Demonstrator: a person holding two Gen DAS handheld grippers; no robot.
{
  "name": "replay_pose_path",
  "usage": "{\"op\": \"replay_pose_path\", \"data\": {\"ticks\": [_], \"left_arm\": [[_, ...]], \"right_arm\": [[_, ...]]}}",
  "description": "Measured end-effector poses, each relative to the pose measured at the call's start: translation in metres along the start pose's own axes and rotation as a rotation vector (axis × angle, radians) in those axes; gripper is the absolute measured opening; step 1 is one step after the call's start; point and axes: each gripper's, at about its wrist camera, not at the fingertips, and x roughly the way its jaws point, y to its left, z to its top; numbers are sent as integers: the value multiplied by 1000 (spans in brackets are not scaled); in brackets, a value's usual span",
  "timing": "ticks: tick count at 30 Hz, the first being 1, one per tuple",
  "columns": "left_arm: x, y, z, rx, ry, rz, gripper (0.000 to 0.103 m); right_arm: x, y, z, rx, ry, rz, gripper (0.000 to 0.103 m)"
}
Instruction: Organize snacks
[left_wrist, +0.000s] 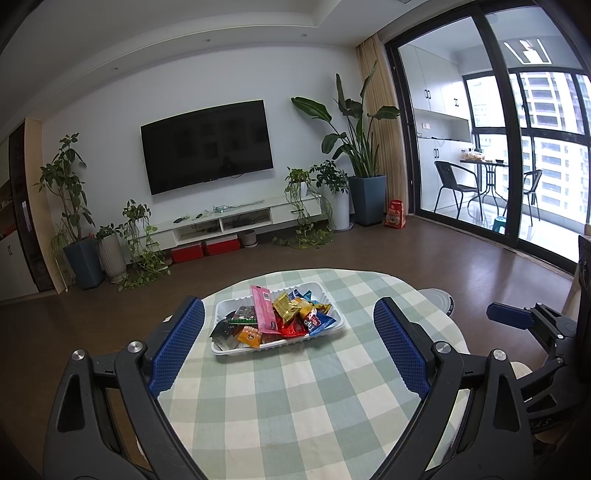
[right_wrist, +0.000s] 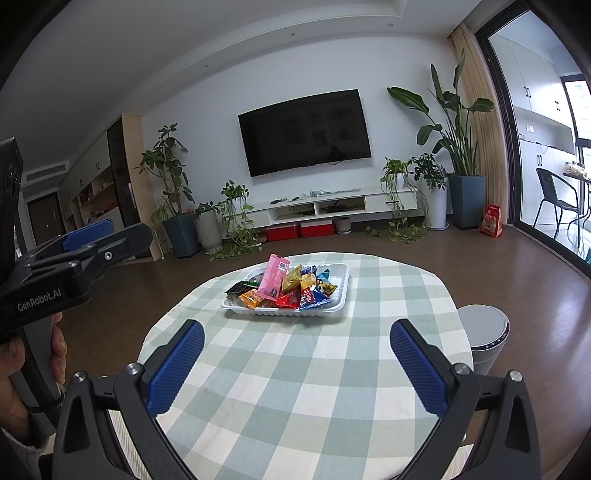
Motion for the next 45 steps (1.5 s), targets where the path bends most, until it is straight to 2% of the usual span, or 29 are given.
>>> {"op": "replay_pose_path", "data": {"ticks": [30,34,39,42,45], "left_arm": [[0,0,-2,-2,4,1,94],[0,1,-3,-6,7,-1,94],[5,1,-6,-41,32,-41,94],[10,2,-11,-68,67,-57,100],[10,2,-20,-69,51,-47,100]], "right_arm": [[2,1,1,-8,10,-4,103],[-8,-4,-4,-6,23,-7,103],[-11,-6,-7,-5,30,-7,103],[-15,-9,-12,-6,38,-7,103],[-17,-12,-18,-6,47,-6,103]]}}
